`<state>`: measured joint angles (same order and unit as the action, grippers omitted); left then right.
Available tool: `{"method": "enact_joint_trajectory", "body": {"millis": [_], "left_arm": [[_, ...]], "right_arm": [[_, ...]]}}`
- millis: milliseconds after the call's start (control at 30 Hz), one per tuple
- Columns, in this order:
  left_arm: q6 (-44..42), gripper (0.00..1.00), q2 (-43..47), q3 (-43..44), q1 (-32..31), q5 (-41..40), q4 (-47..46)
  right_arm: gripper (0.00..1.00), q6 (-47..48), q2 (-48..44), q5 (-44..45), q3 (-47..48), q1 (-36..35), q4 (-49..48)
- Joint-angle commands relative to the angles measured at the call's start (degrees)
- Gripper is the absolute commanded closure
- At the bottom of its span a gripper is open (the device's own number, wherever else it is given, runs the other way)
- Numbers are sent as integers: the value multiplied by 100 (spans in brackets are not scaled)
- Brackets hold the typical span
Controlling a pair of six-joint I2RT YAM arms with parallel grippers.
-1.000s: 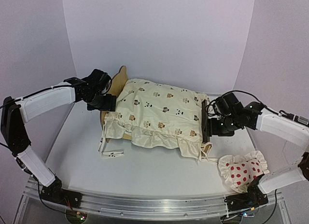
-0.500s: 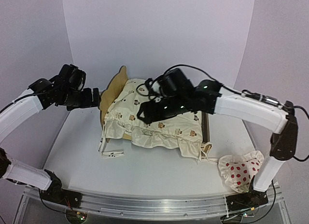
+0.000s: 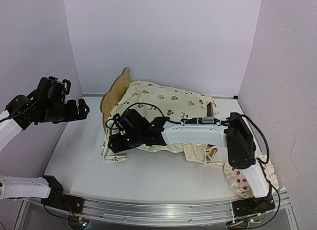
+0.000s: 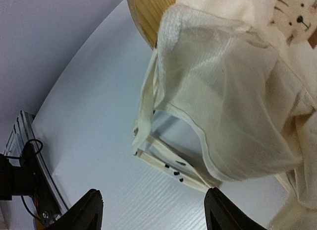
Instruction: Set up the pet bed
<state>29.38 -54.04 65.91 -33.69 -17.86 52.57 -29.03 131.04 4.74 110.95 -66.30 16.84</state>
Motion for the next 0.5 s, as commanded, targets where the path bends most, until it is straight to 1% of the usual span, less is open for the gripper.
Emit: {"method": "enact_joint_trajectory", "body": {"millis": [0,200,333,467], "left_arm": [[-183,1,415,-386,29,82,-144],[-202,1,818,-673,29,270,-336],[-243,1,1120,-895,29,355,-647],[-405,3,1417,-1138,29,526,-976]], "right_arm": [[30,-285,376,161,465,-23,-923],[36,-341,972,359,948,-23,-1182],[41,-308,1197,646,1132,-32,-1262],[45,-248,1420,740,1346,-32,-1363]]}}
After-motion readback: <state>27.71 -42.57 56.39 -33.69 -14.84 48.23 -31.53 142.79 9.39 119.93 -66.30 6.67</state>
